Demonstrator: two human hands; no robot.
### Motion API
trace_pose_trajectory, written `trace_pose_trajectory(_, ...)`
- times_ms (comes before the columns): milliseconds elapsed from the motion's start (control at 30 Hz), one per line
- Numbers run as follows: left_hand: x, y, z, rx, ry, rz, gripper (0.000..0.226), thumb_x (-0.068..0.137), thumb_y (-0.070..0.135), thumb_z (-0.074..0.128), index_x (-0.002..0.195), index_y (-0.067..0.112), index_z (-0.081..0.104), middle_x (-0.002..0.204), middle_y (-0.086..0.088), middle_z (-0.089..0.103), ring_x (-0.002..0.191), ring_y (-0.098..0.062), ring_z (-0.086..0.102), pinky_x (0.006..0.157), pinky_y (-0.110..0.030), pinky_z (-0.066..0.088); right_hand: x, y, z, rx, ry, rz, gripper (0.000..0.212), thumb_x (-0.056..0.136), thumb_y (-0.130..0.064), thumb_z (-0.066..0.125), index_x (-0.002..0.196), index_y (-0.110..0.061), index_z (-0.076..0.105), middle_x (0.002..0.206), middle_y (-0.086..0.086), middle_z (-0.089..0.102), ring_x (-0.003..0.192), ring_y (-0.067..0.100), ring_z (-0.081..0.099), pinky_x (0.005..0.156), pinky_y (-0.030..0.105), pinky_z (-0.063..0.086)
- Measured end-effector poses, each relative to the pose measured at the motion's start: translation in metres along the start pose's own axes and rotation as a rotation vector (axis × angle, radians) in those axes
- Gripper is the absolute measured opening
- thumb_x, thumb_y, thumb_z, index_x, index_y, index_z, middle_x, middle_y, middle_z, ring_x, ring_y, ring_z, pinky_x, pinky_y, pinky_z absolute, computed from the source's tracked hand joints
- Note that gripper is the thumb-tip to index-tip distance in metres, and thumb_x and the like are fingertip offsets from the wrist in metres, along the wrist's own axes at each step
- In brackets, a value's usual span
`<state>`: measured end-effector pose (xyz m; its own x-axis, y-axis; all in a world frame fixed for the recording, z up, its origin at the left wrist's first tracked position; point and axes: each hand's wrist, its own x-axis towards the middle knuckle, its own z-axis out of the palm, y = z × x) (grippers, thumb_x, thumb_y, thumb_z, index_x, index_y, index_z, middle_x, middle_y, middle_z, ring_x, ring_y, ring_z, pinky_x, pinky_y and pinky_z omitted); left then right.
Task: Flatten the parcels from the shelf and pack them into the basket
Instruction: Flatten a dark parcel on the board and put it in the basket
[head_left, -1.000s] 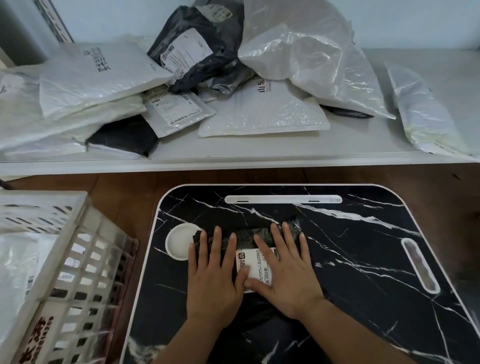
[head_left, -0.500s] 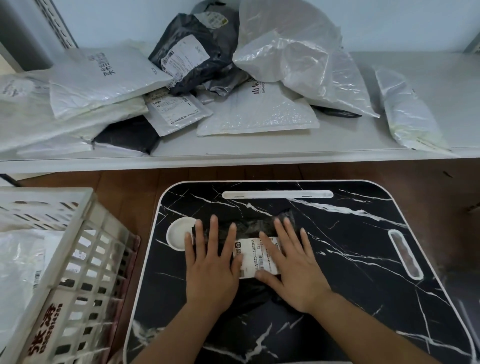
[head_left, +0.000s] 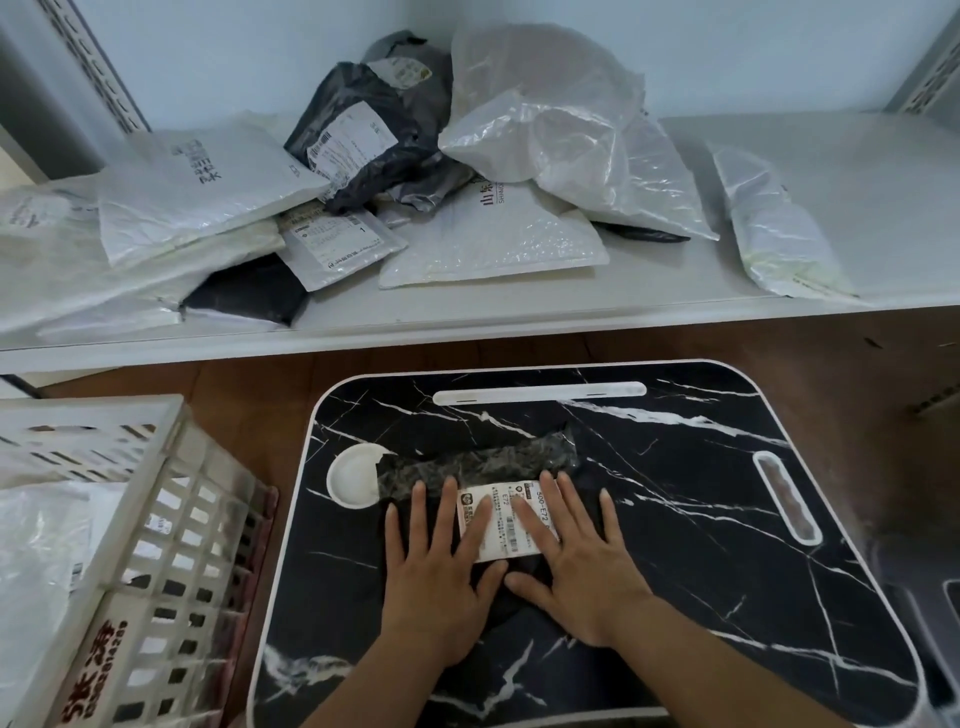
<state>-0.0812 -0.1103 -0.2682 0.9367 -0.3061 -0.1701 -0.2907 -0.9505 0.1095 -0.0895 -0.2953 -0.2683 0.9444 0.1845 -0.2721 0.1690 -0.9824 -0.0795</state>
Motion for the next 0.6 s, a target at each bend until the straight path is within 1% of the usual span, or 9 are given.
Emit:
trace_pose_trajectory(67, 0.004, -0.003, -0.005, 0.028, 0.005, 0.039, 0.064, 0.093, 0.062, 0.025, 0.140, 0.025, 0.047, 0.139, -0.019, 0.051, 0.130, -0.044, 0.042, 0.109, -0.056, 0.020, 0.005, 0.001, -0.009, -0.021, -0.036, -0.019, 0.084, 0.087, -0.079, 0.015, 0.139, -0.023, 0.049, 0.140, 0.016, 0.052, 0.133, 0.031, 0.045, 0.104, 0.060, 0.021)
trace_pose_trajectory(133, 0.010, -0.009, -0.009, 0.048, 0.023, 0.074, 0.064, 0.091, 0.063, 0.028, 0.140, 0.027, 0.048, 0.136, -0.019, 0.053, 0.130, -0.044, 0.042, 0.111, -0.056, 0.017, 0.012, 0.004, -0.019, -0.062, -0.017, -0.069, 0.092, 0.083, -0.084, 0.012, 0.144, -0.022, 0.043, 0.145, 0.020, 0.045, 0.138, 0.034, 0.037, 0.107, 0.056, 0.018)
trace_pose_trajectory(167, 0.012, -0.013, -0.009, 0.049, 0.029, 0.069, 0.063, 0.092, 0.064, 0.026, 0.142, 0.030, 0.044, 0.141, -0.019, 0.049, 0.134, -0.044, 0.038, 0.112, -0.057, 0.015, 0.016, 0.004, -0.022, -0.080, -0.006, -0.108, 0.096, 0.081, -0.086, 0.011, 0.150, -0.023, 0.030, 0.154, 0.022, 0.029, 0.145, 0.034, 0.021, 0.110, 0.054, 0.013)
trace_pose_trajectory(233, 0.015, -0.017, -0.006, 0.044, 0.008, 0.044, 0.063, 0.094, 0.067, 0.018, 0.148, 0.036, 0.032, 0.152, -0.015, 0.035, 0.141, -0.043, 0.026, 0.111, -0.059, 0.013, 0.022, 0.004, -0.022, -0.098, -0.003, -0.195, 0.099, 0.074, -0.088, 0.007, 0.152, -0.030, -0.013, 0.158, 0.016, -0.019, 0.145, 0.030, -0.023, 0.117, 0.049, -0.006)
trace_pose_trajectory(267, 0.017, -0.018, -0.004, 0.036, 0.003, 0.035, 0.064, 0.094, 0.068, 0.014, 0.149, 0.038, 0.025, 0.155, -0.014, 0.029, 0.143, -0.043, 0.020, 0.111, -0.060, 0.011, 0.024, 0.004, -0.022, -0.084, -0.066, -0.195, 0.098, 0.070, -0.089, 0.004, 0.144, -0.033, -0.030, 0.153, 0.011, -0.035, 0.140, 0.027, -0.036, 0.117, 0.048, -0.014)
trace_pose_trajectory(333, 0.020, -0.019, -0.007, 0.051, -0.020, 0.044, 0.066, 0.090, 0.072, 0.004, 0.150, 0.043, 0.005, 0.161, -0.011, 0.008, 0.146, -0.041, -0.001, 0.113, -0.059, 0.000, 0.027, 0.003, -0.024, -0.088, -0.134, -0.184, 0.095, 0.062, -0.089, -0.004, 0.131, -0.037, -0.044, 0.148, 0.007, -0.044, 0.134, 0.025, -0.044, 0.116, 0.049, -0.019)
trace_pose_trajectory(433, 0.024, -0.021, -0.013, 0.066, -0.088, 0.070, 0.067, 0.081, 0.075, -0.008, 0.140, 0.046, -0.024, 0.157, -0.004, -0.027, 0.141, -0.034, -0.031, 0.113, -0.056, -0.018, 0.031, 0.003, -0.025, -0.075, -0.199, -0.166, 0.097, 0.054, -0.090, -0.009, 0.126, -0.039, -0.048, 0.145, 0.007, -0.048, 0.132, 0.024, -0.047, 0.114, 0.049, -0.021)
trace_pose_trajectory(533, 0.029, -0.020, -0.023, 0.083, -0.208, 0.067, 0.067, 0.088, 0.072, 0.002, 0.144, 0.046, -0.022, 0.156, -0.003, -0.031, 0.140, -0.033, -0.034, 0.113, -0.056, -0.017, 0.033, 0.002, -0.029, -0.049, -0.227, -0.155, 0.103, 0.049, -0.092, -0.012, 0.131, -0.037, -0.043, 0.146, 0.007, -0.047, 0.131, 0.024, -0.048, 0.114, 0.049, -0.022)
trace_pose_trajectory(600, 0.031, -0.022, -0.034, 0.018, -0.233, 0.051, 0.063, 0.093, 0.067, 0.010, 0.148, 0.046, -0.011, 0.159, -0.001, -0.022, 0.144, -0.031, -0.025, 0.116, -0.053, -0.013, 0.031, 0.002, -0.030, -0.013, -0.210, -0.163, 0.107, 0.046, -0.095, -0.016, 0.134, -0.038, -0.039, 0.150, 0.006, -0.043, 0.133, 0.022, -0.045, 0.115, 0.048, -0.020)
